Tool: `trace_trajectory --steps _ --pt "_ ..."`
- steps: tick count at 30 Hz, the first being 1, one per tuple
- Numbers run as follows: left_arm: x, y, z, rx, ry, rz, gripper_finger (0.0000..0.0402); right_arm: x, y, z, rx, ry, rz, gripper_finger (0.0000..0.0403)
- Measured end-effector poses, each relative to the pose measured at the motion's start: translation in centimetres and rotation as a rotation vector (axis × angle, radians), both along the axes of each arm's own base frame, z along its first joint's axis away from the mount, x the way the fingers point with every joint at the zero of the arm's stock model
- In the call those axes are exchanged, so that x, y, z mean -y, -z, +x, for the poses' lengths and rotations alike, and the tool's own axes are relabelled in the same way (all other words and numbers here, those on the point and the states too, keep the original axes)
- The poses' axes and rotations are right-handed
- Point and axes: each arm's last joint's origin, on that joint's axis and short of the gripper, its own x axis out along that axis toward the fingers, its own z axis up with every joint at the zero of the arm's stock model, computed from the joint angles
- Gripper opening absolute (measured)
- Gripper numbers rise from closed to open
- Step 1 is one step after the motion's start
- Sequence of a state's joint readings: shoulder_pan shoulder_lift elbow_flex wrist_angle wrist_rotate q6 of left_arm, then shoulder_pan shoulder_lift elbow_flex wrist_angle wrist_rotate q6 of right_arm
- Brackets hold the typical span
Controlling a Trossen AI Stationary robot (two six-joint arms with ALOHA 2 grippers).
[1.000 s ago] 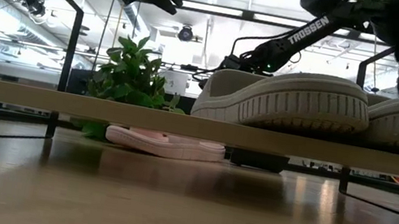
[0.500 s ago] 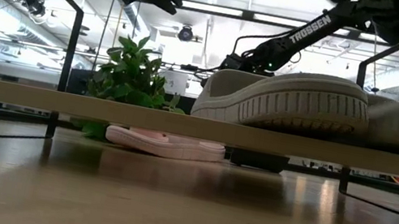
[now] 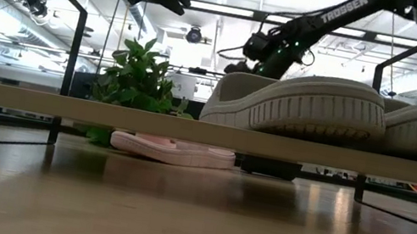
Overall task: Pick and place slides into the shelf
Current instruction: Put the top pink slipper on the shelf
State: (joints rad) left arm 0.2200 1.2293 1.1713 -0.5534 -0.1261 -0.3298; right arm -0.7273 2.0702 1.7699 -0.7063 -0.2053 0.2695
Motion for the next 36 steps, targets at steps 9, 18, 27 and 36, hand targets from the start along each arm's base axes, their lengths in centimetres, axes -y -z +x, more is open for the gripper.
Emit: trace_trajectory --steps 9,18,27,36 --pt "0.0 0.0 0.0 -0.001 0.001 0.001 0.0130 -0.4 -5.0 -3.3 -0.023 0.050 -0.105 0.0000" --pt "0.0 0.0 0.0 -0.009 0.016 0.021 0.0125 -2.7 -11.3 -7.0 0.033 0.035 -0.235 0.0000" --pt "0.0 0.0 0.0 -0.013 0.023 0.031 0.0127 -6.1 -15.8 -9.7 0.144 -0.020 -0.257 0.0000" --pt "0.1 0.3 -0.3 -0.060 0.032 0.031 0.0124 -10.0 -18.5 -9.9 0.316 -0.160 -0.183 0.0000"
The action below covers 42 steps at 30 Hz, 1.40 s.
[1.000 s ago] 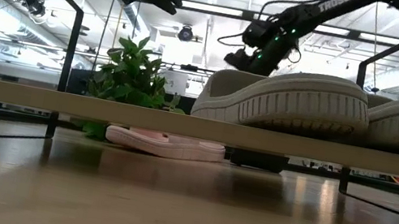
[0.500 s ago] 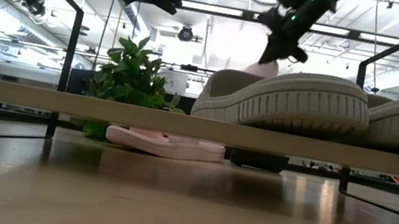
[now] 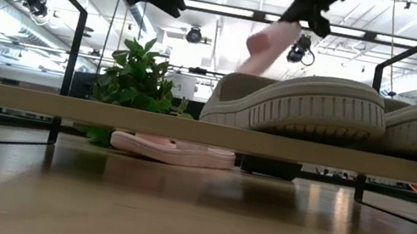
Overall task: Pick and place slides into the shelf
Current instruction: Put the top pink slipper on the shelf
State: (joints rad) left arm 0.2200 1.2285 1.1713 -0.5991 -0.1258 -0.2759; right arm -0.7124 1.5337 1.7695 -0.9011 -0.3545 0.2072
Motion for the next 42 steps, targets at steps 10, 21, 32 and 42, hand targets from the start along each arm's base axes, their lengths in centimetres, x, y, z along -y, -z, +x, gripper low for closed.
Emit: trace_trajectory --steps 10,21,32,42 --pt "0.0 0.3 -0.2 -0.036 0.000 -0.008 0.0131 -5.1 -1.2 1.6 0.045 -0.152 0.035 0.0000" --pt "0.3 0.8 -0.7 -0.100 0.006 -0.061 0.0144 -8.7 -1.3 3.4 0.032 -0.187 0.014 0.0000" --pt "2.0 1.0 -0.5 -0.110 0.032 -0.106 0.0144 -11.3 -2.8 3.7 0.117 -0.131 -0.065 0.0000" --pt "3.7 -0.5 -1.0 0.018 -0.041 -0.085 0.0146 -12.5 -5.3 0.6 0.199 -0.011 -0.148 0.0000"
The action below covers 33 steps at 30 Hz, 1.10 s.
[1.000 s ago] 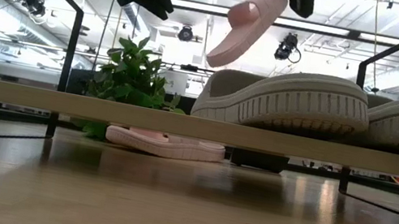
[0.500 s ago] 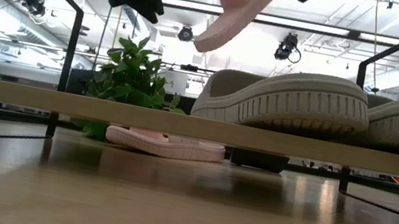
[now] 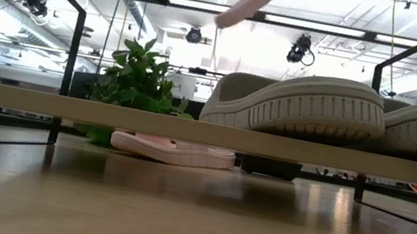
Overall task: Pick and place slides into the shelf
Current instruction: Put the top pink slipper on the shelf
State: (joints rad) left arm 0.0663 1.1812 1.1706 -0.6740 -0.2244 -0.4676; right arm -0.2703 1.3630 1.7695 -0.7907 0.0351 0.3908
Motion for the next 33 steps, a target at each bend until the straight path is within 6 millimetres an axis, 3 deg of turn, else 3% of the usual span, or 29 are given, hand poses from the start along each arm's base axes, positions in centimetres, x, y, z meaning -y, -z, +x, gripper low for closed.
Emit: trace_trajectory --steps 9,16,26,33 --pt "-0.2 -2.8 1.4 0.341 0.028 -0.033 0.0173 -0.5 -1.1 -1.4 0.052 0.010 -0.017 0.0000" --pt "-1.0 -3.0 1.5 0.386 0.058 -0.145 0.0204 -1.2 -1.8 -2.9 0.082 -0.018 -0.022 0.0000" --pt "-1.3 -4.8 2.1 0.609 0.034 -0.234 0.0253 -3.1 -3.2 -5.4 0.139 -0.101 -0.081 0.0000" --pt "-1.3 -4.9 2.4 0.644 0.006 -0.305 0.0272 -4.0 -4.0 -6.7 0.186 -0.146 -0.125 0.0000"
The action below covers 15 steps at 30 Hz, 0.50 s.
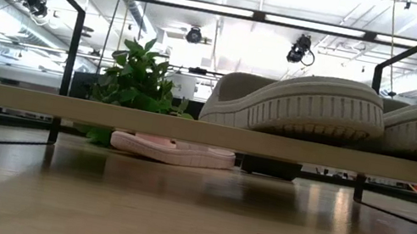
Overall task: Pick and place slides into the shelf
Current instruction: Put the top pink slipper on the shelf
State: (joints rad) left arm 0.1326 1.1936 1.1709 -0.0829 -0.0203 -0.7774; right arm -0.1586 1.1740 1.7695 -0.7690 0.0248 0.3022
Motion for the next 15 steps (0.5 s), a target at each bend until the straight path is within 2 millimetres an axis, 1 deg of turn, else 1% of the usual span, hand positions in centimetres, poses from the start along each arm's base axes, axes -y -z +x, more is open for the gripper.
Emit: trace_trajectory --steps 6,8,10,15 --pt "-0.1 -0.1 1.1 0.077 -0.001 -0.035 0.0283 -0.6 -0.5 0.2 0.046 -0.083 -0.017 0.0000" --pt "-0.1 -0.1 1.2 0.085 -0.002 -0.041 0.0284 -0.7 -0.4 0.2 0.043 -0.091 -0.023 0.0000" --pt "-0.2 -0.3 1.7 0.124 0.000 -0.035 0.0284 -0.7 -0.4 0.2 0.041 -0.099 -0.025 0.0000" --pt "0.0 -0.1 2.5 0.157 0.010 -0.055 0.0284 -0.7 -0.6 0.3 0.055 -0.101 -0.043 0.0000"
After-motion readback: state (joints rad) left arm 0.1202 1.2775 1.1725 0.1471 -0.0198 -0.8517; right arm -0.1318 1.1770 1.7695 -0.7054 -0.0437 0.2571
